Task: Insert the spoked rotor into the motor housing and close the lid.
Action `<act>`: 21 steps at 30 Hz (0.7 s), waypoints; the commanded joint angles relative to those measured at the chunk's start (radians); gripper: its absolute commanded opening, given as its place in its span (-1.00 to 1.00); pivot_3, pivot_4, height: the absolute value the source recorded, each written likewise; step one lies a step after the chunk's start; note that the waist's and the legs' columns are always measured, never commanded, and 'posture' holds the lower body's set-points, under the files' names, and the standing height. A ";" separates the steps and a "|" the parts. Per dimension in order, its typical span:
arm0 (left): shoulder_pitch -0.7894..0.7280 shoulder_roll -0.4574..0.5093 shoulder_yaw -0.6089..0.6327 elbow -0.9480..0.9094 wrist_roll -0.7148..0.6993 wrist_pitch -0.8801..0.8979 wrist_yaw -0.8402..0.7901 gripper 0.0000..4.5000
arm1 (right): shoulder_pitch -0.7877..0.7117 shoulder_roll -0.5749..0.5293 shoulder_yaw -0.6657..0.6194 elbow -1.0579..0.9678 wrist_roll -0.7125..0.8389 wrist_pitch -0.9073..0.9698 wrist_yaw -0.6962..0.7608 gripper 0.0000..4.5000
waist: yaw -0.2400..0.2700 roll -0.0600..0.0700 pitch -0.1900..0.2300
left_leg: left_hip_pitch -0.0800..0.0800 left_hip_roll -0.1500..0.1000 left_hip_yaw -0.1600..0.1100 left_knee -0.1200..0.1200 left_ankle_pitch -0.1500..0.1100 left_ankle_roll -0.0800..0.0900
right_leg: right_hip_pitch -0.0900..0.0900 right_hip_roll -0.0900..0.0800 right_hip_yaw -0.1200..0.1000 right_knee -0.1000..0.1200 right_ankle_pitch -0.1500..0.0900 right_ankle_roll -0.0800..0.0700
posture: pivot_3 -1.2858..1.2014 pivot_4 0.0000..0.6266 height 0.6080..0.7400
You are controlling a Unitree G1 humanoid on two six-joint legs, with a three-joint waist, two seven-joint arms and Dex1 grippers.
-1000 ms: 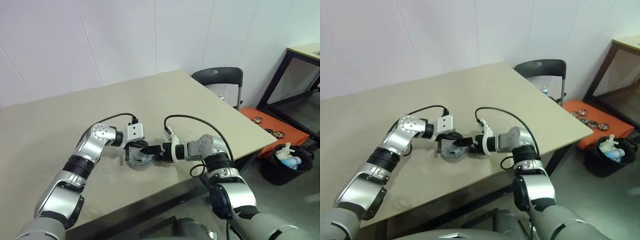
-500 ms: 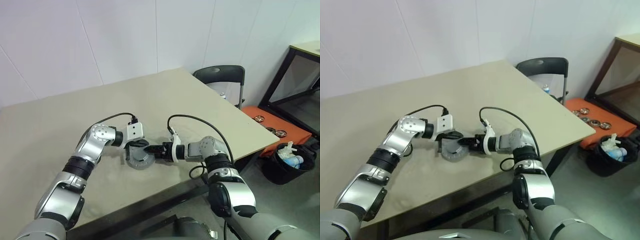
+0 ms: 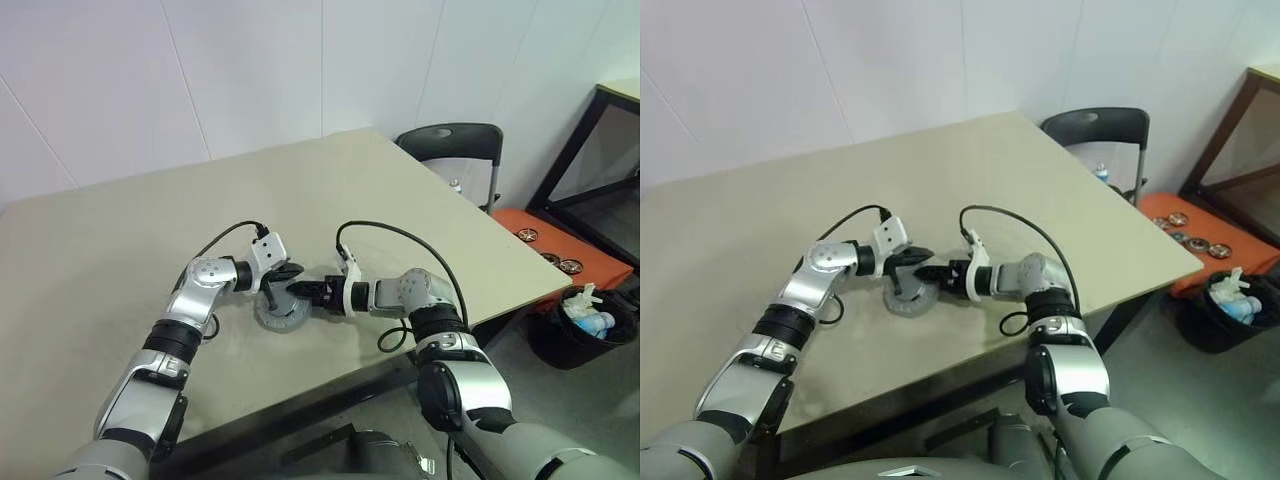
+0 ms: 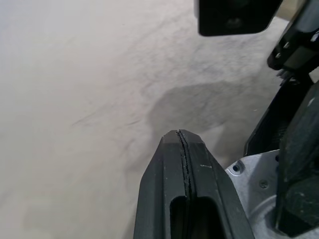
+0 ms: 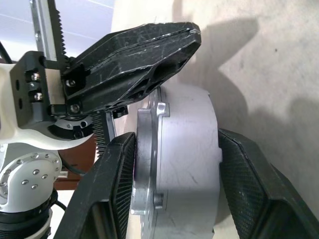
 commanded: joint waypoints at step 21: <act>-0.023 -0.025 0.253 0.015 -0.187 0.141 0.242 -1.00 | -0.106 -0.017 -0.089 0.057 0.101 -0.115 0.016 -0.06 | 0.025 -0.001 0.000 | -0.004 -0.006 0.000 0.002 0.000 0.000 | -0.007 -0.003 0.000 -0.001 0.002 -0.003 | 0.03 -1.00 1.00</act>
